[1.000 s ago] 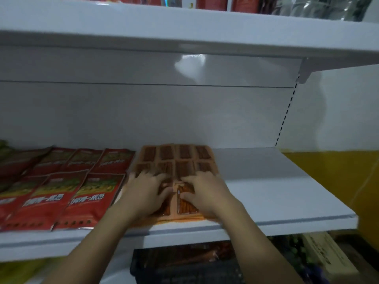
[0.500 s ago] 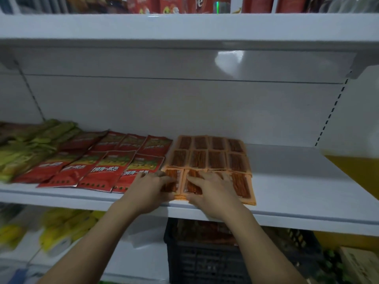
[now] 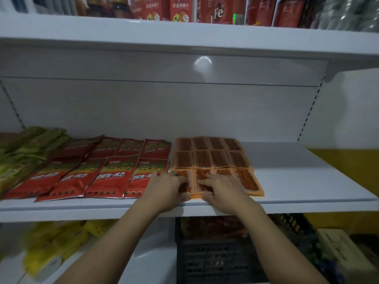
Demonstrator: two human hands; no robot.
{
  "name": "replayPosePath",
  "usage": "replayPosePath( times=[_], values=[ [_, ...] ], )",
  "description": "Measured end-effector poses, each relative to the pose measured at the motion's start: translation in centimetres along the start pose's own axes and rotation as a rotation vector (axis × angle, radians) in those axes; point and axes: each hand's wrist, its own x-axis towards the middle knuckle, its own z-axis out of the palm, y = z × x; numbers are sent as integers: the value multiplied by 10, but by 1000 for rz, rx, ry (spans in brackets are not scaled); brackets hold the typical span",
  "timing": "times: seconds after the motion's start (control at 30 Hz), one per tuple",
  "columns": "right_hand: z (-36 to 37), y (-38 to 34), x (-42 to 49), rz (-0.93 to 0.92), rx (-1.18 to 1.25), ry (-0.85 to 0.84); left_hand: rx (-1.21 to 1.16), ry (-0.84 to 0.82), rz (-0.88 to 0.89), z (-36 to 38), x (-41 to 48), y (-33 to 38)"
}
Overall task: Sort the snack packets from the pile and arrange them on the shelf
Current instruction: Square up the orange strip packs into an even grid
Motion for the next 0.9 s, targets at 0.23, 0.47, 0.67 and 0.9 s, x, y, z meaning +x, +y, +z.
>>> replayPosePath(
  times=[0.23, 0.47, 0.67, 0.9],
  values=[
    [-23, 8, 32, 89, -30, 90, -10, 39, -78, -15, 38, -16],
    [-20, 10, 96, 187, -36, 28, -100, -53, -166, -4, 95, -24],
    [-9, 18, 120, 188, -51, 16, -122, -119, -183, 6, 107, -28],
    [-3, 25, 123, 158, -60, 14, -139, -123, -160, 3, 107, -35]
  ],
)
